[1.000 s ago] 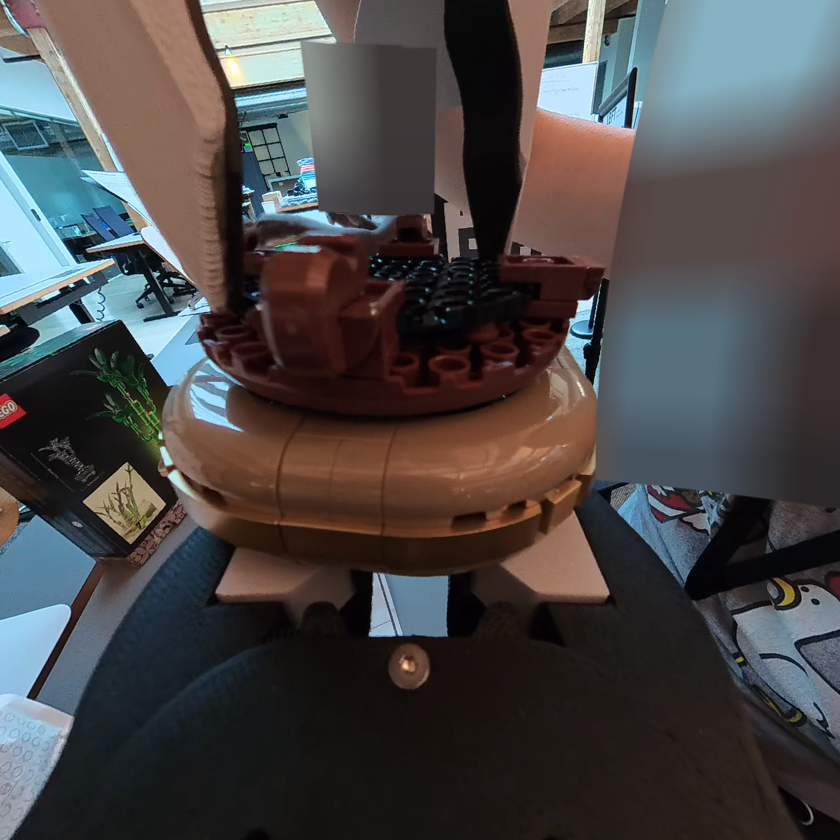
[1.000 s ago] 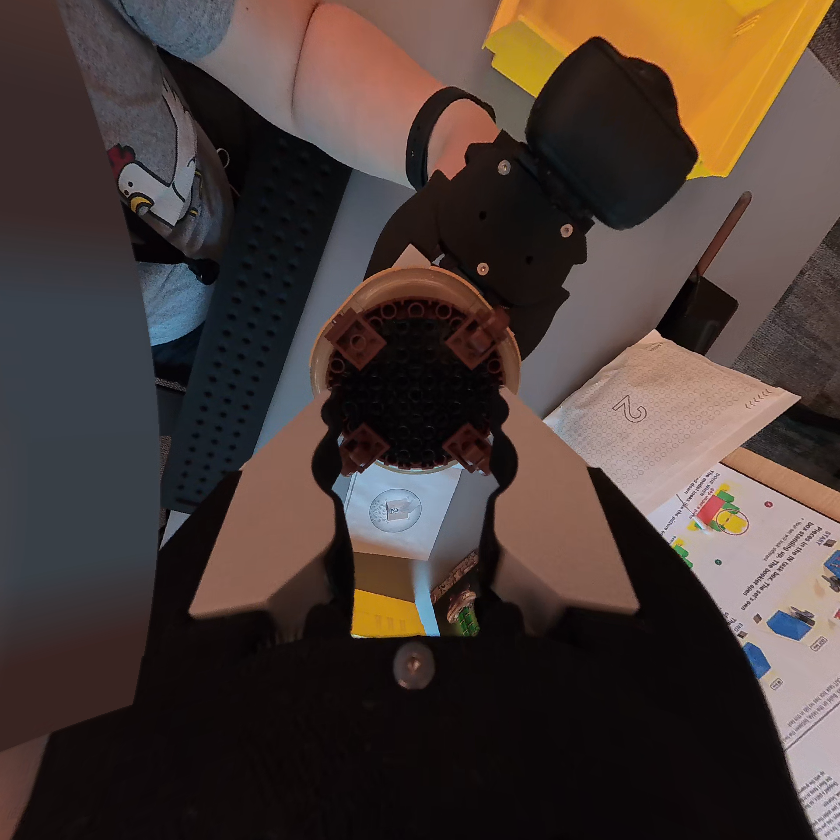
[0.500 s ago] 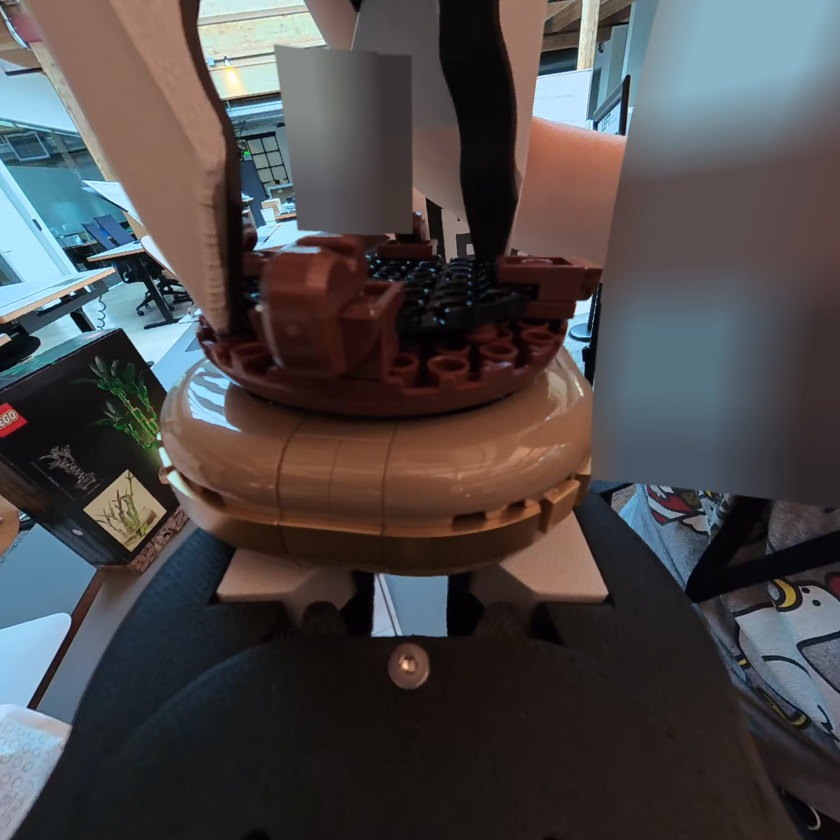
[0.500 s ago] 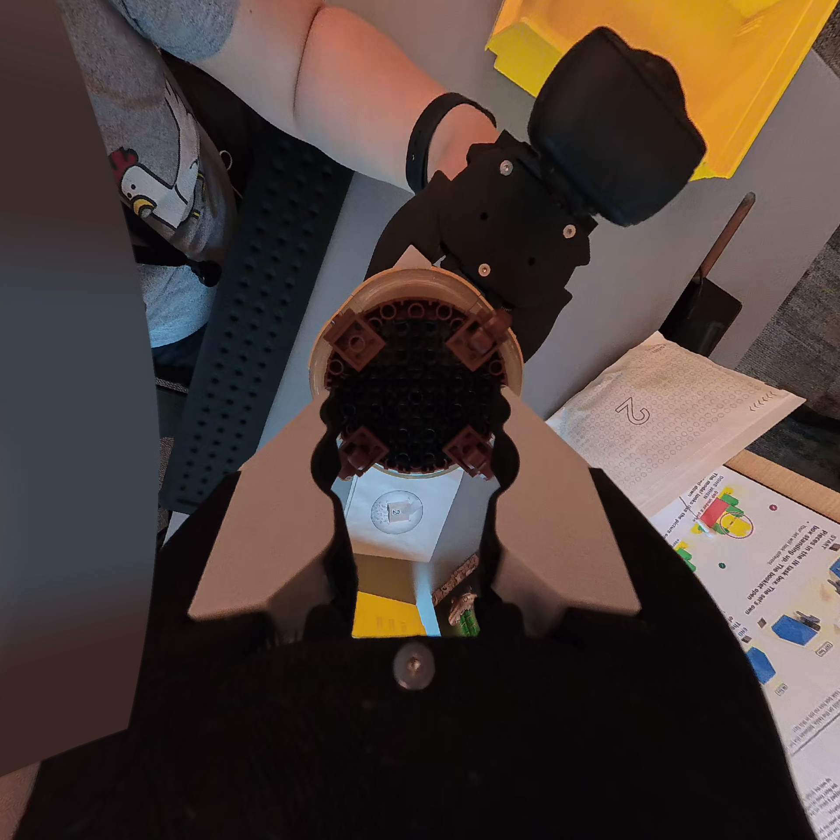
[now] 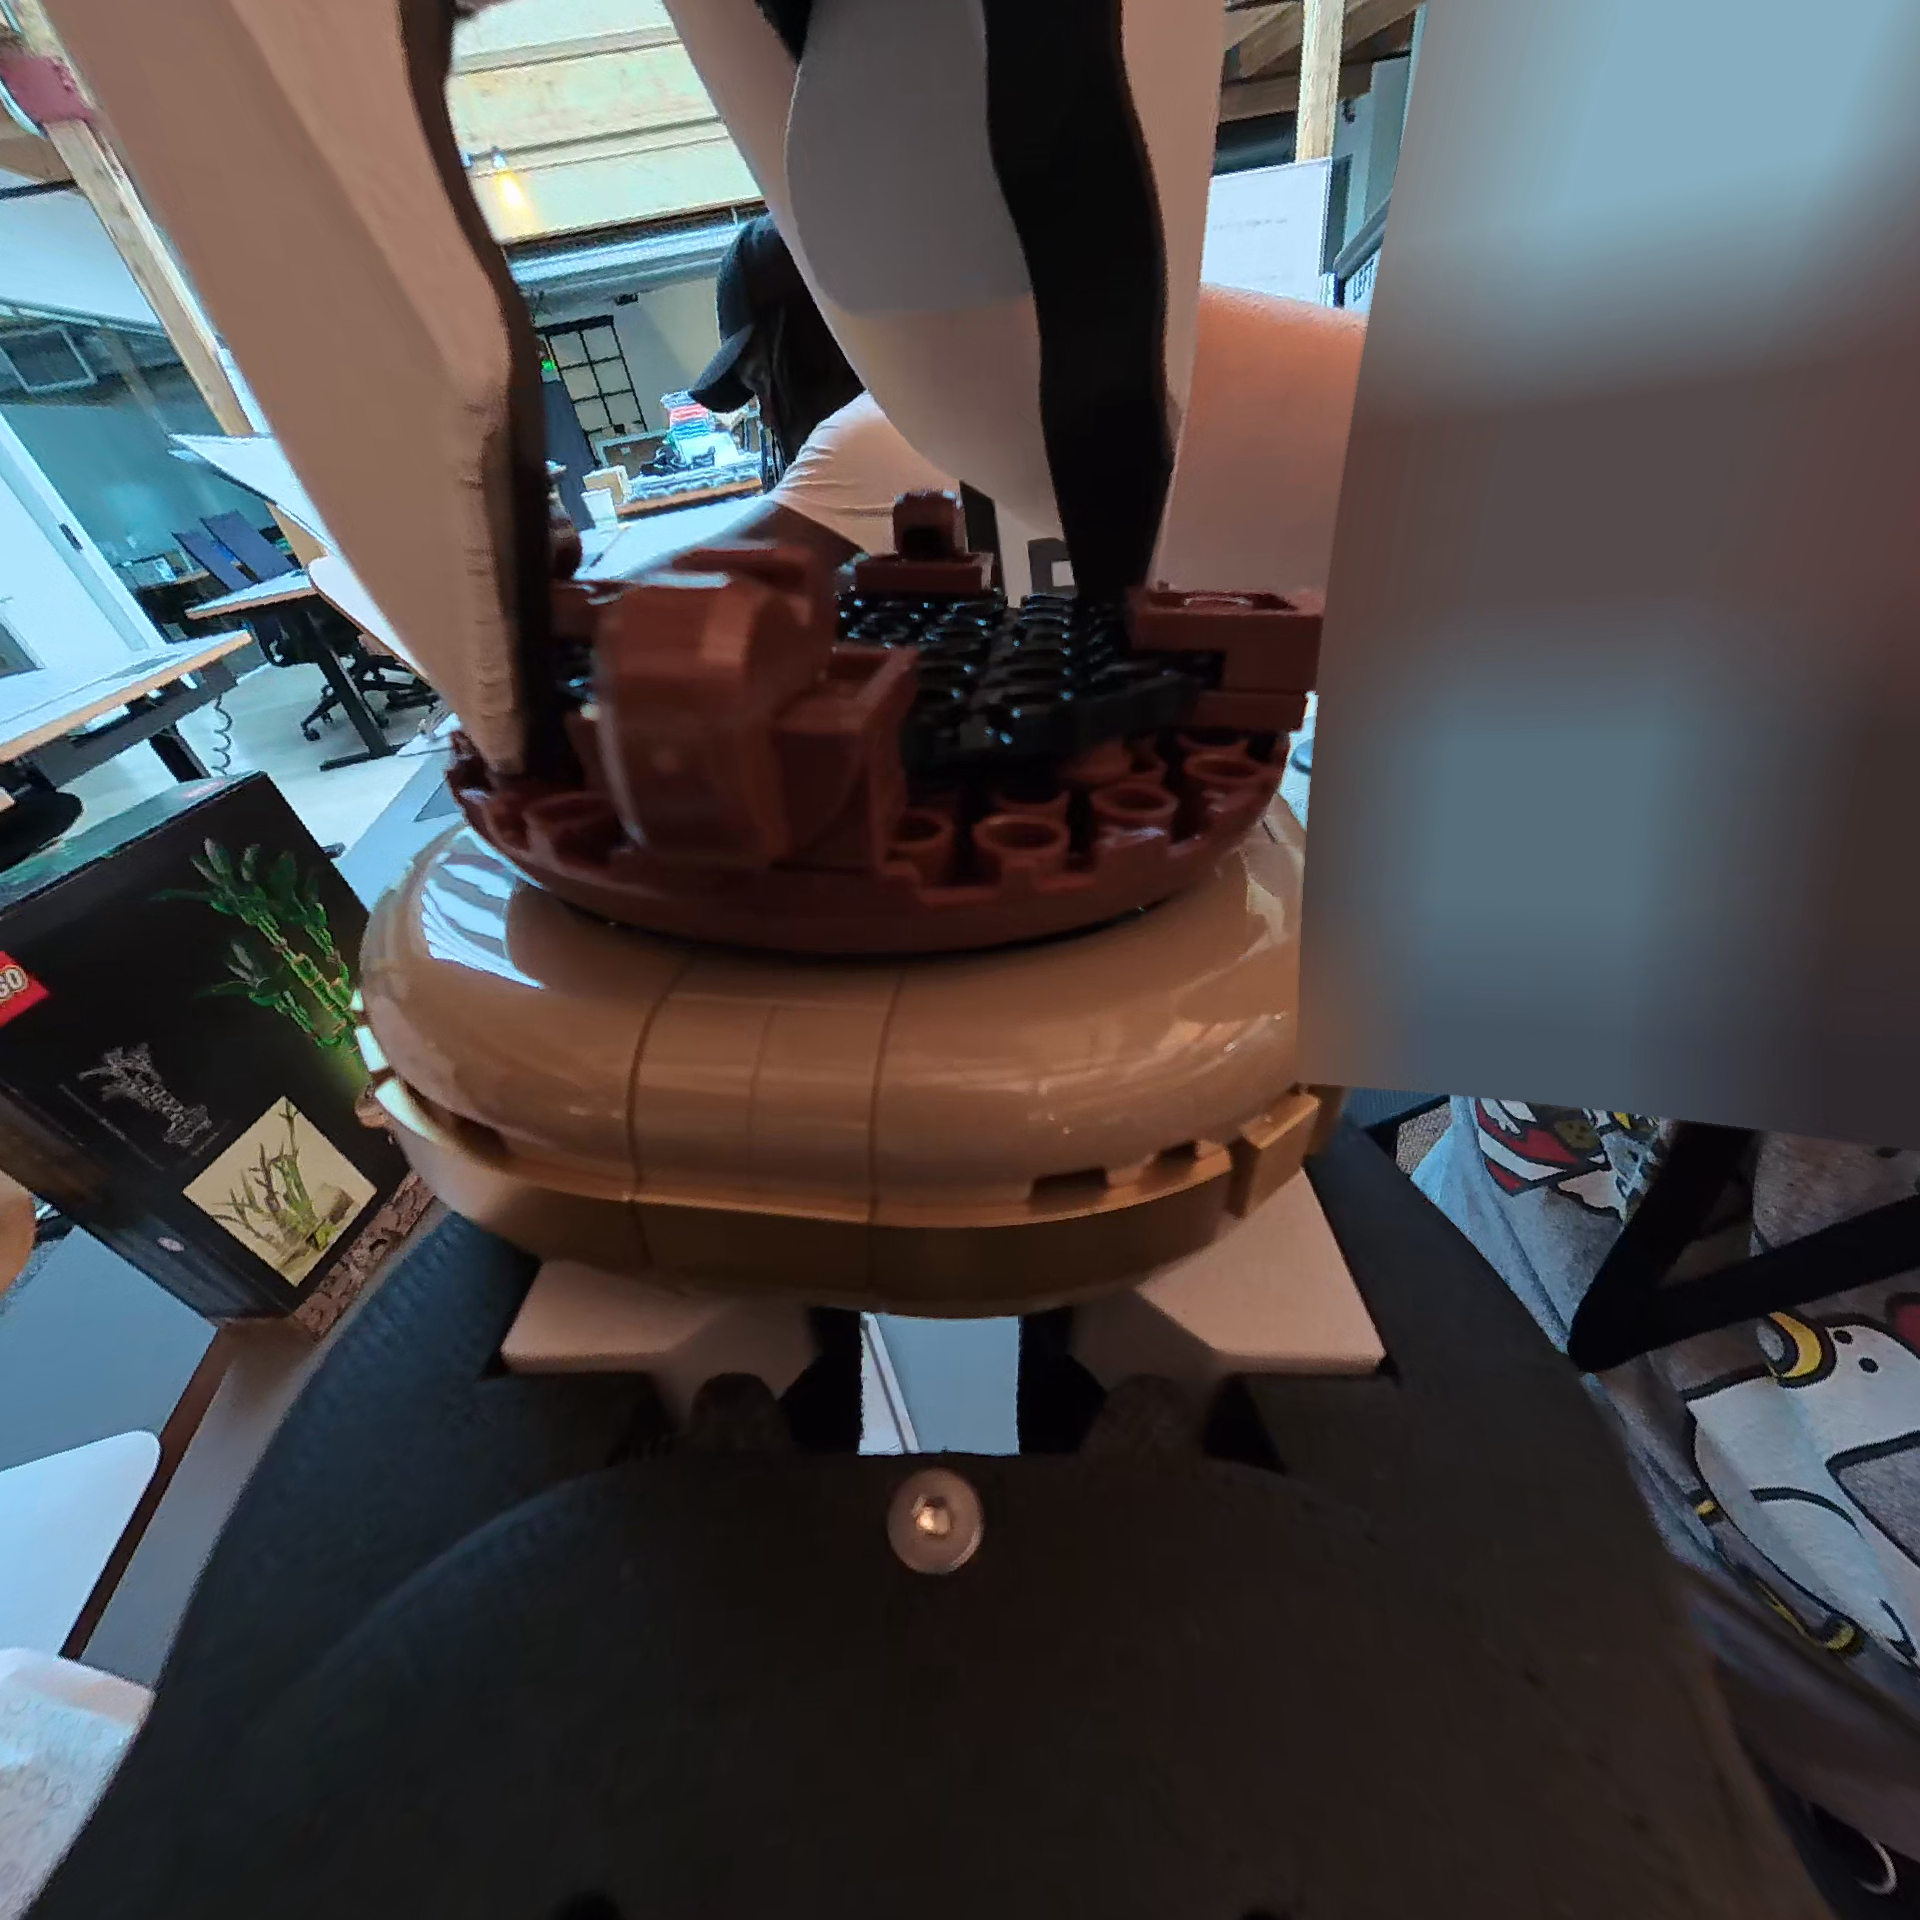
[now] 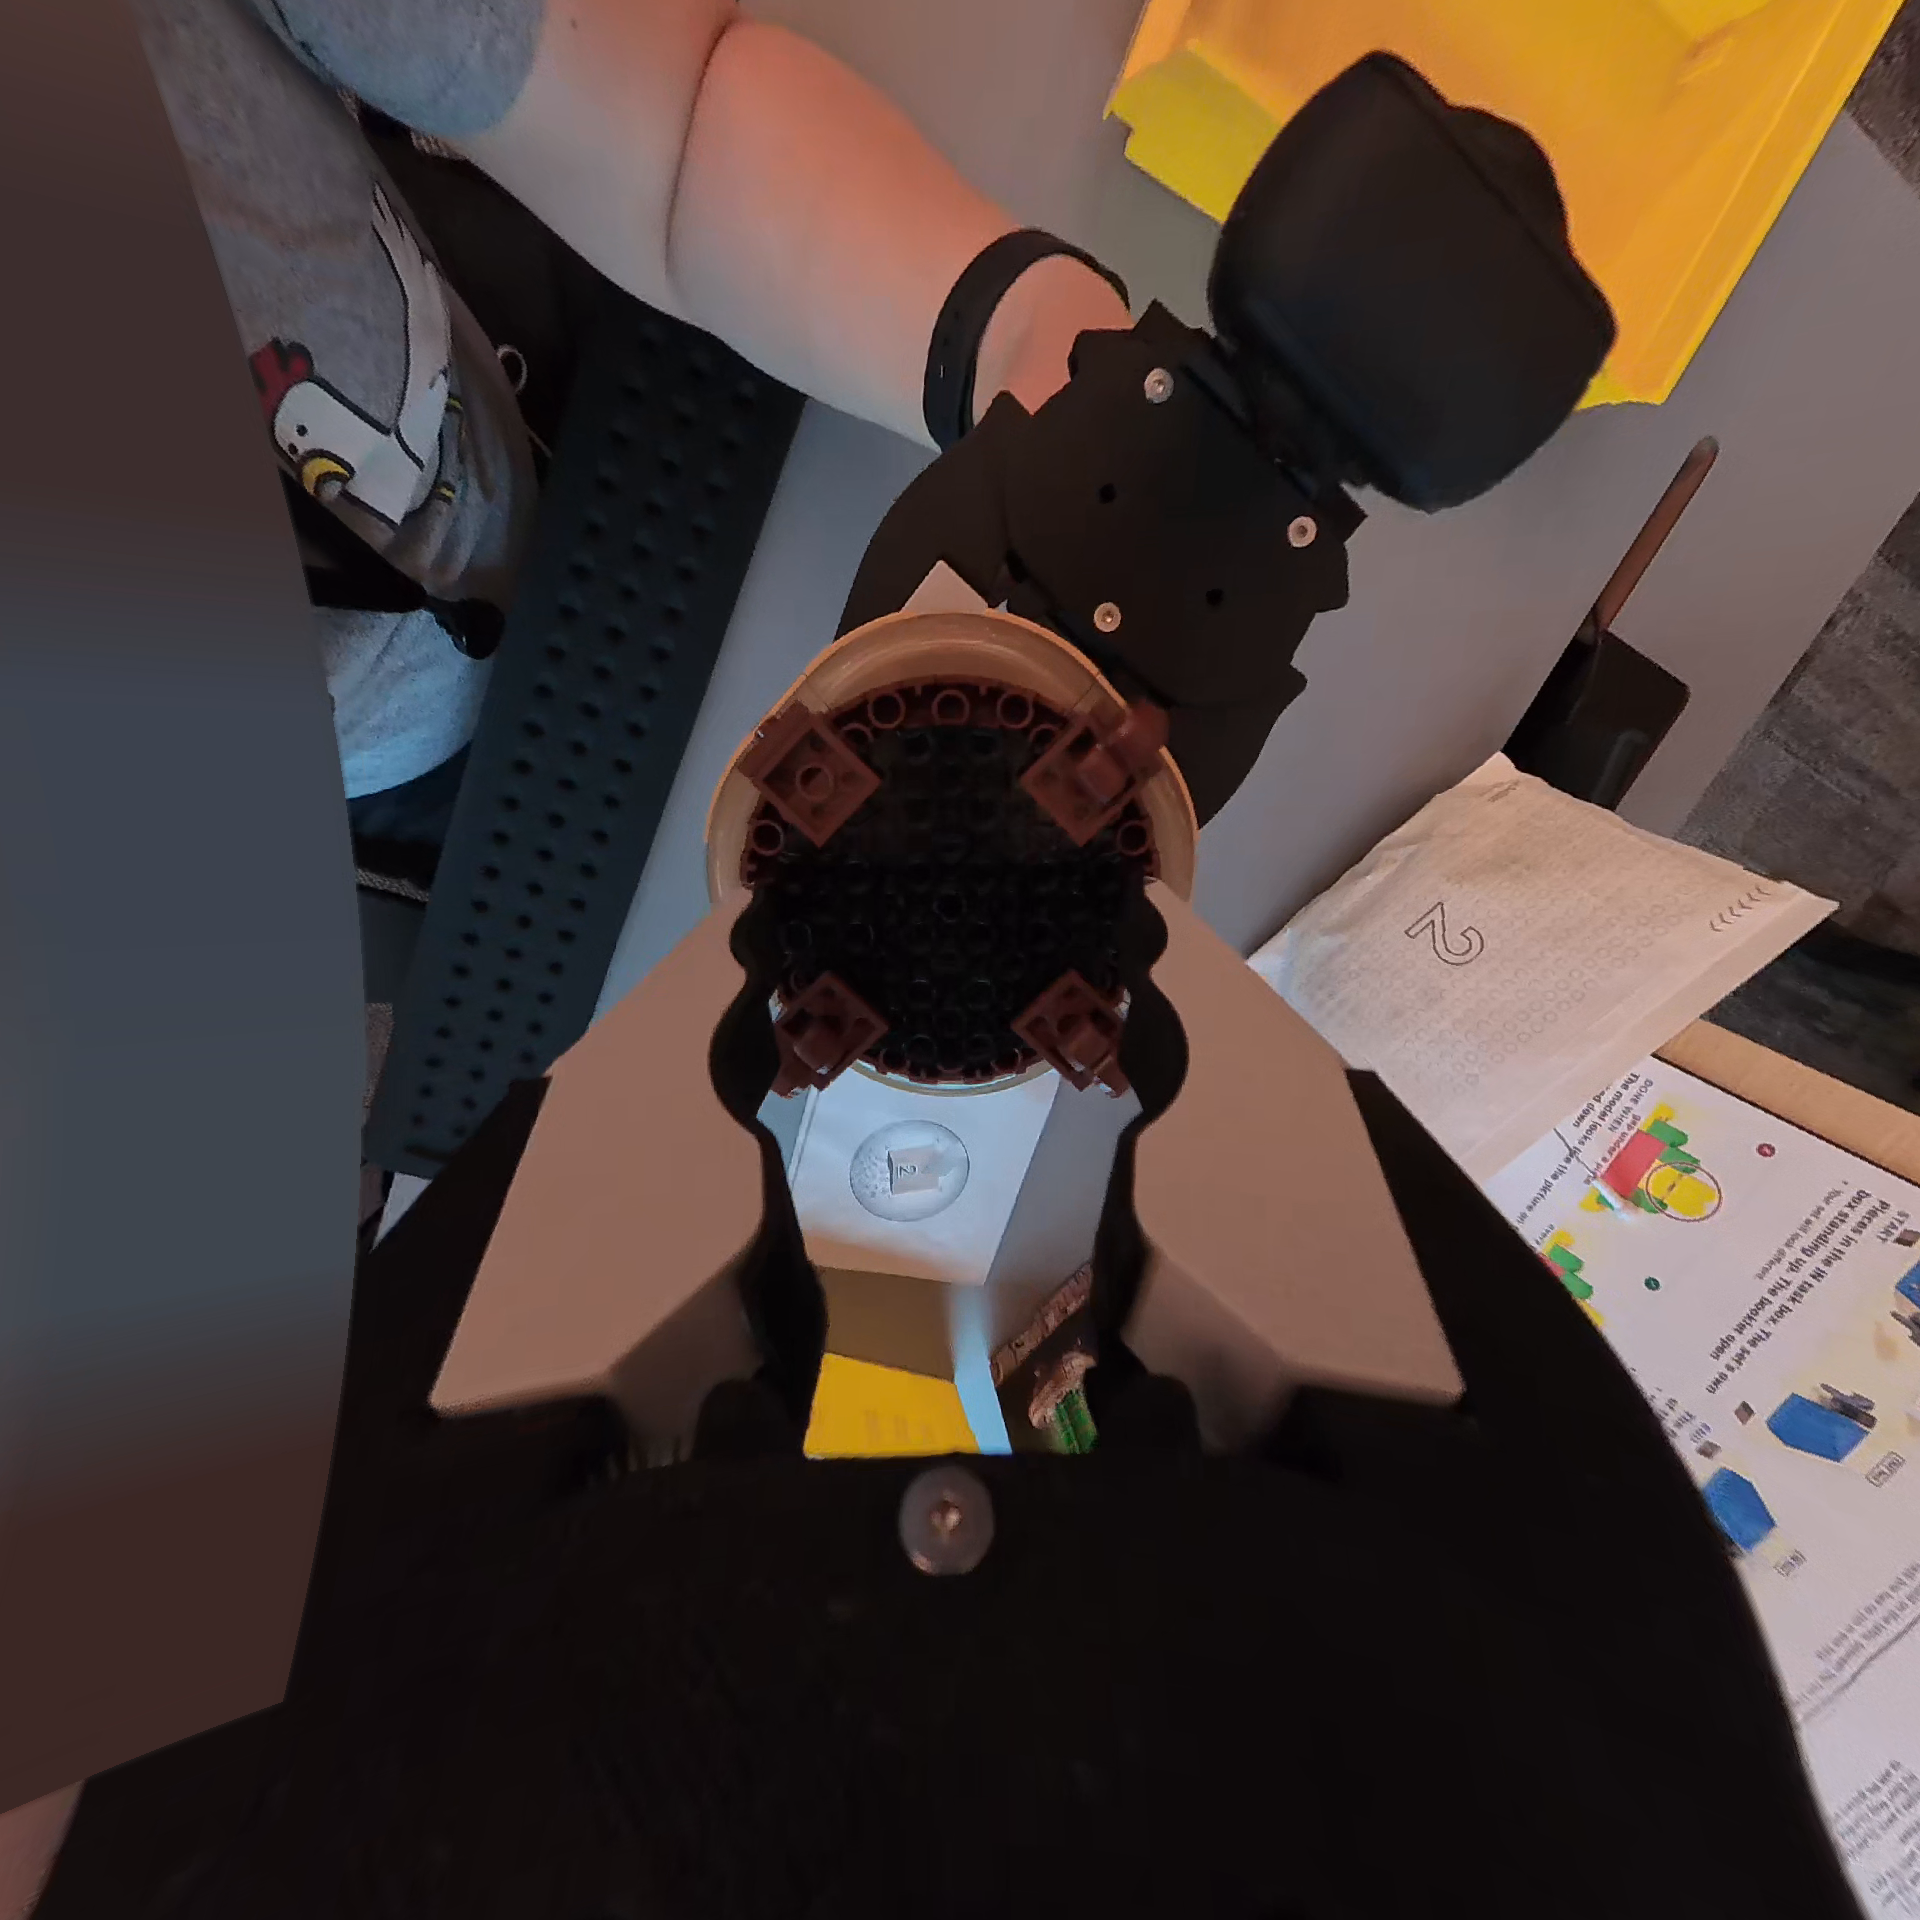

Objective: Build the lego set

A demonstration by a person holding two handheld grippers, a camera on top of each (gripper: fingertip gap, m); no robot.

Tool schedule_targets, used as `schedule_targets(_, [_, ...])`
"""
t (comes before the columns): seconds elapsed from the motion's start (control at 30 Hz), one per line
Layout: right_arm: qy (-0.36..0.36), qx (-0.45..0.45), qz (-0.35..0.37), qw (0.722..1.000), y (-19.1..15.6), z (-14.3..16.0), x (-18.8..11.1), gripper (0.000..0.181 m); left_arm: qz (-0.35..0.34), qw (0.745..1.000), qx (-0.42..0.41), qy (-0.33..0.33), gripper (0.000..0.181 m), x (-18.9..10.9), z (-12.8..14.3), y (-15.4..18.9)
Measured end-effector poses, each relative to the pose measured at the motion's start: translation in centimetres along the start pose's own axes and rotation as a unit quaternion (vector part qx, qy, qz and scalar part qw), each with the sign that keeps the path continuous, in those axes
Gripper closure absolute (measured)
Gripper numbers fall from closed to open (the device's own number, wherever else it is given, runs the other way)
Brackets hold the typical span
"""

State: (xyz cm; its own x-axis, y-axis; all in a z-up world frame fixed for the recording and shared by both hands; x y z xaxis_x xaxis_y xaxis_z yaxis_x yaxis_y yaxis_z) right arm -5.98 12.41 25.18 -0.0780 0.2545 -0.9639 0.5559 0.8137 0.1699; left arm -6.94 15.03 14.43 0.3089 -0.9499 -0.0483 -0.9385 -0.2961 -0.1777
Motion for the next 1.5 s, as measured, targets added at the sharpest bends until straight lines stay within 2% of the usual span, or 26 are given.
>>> schedule_targets(0.03, [-0.002, 0.0, 0.0, 1.0, -0.04, 0.0, 0.03, 0.115, 0.002, 1.0, -0.001, -0.001, 0.042, 0.05, 0.02, 0.04])
schedule_targets(0.2, [0.011, 0.004, 0.001, 1.0, -0.24, -0.17, -0.19, 0.115, 0.006, 1.0, 0.003, 0.007, 0.043, 0.02, -0.28, 0.28])
schedule_targets(0.33, [-0.006, 0.004, 0.006, 1.0, -0.31, 0.03, 0.12, 0.115, 0.003, 1.0, 0.0, -0.004, 0.041, 0.16, 0.07, 0.1])
schedule_targets(0.37, [-0.004, 0.006, 0.005, 1.0, -0.3, 0.07, 0.11, 0.115, 0.005, 1.0, -0.001, -0.002, 0.013, 0.19, 0.06, 0.1])
schedule_targets(0.6, [0.005, 0.012, 0.005, 1.0, -0.33, 0.08, 0.08, 0.116, 0.008, 1.0, -0.003, 0.001, 0.019, 0.18, -0.03, 0.17])
schedule_targets(0.67, [0.01, 0.01, 0.004, 1.0, -0.41, -0.07, -0.06, 0.116, 0.008, 1.0, 0.0, 0.006, 0.009, 0.17, -0.2, 0.28])
schedule_targets(0.8, [0.003, 0.01, 0.008, 1.0, -0.43, -0.15, 0.04, 0.116, 0.007, 1.0, -0.001, 0.001, 0.015, 0.09, -0.13, 0.28])
schedule_targets(0.93, [-0.011, 0.01, 0.015, 1.0, -0.5, -0.12, 0.17, 0.116, 0.004, 1.0, 0.0, -0.003, 0.039, 0.18, 0.02, 0.14])
schedule_targets(1.5, [-0.001, 0.016, 0.023, 1.0, -0.72, 0.1, 0.29, 0.116, 0.008, 1.0, 0.002, 0.001, 0.041, 0.36, 0.12, 0.08])
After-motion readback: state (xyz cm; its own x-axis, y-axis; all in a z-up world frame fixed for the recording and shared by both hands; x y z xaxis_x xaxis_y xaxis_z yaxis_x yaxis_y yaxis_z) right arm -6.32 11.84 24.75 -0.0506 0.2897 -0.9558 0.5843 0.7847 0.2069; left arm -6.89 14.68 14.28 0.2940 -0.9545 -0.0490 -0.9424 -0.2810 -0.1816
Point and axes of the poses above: each gripper's, where its closed fingertips meet, x out along the fingers, z out of its underside, y = z × x across the jaws, the point moved 7 cm from there along -x, back along the fingers, and after that the axes turned 1 degree about x, right-handed, at the moved point
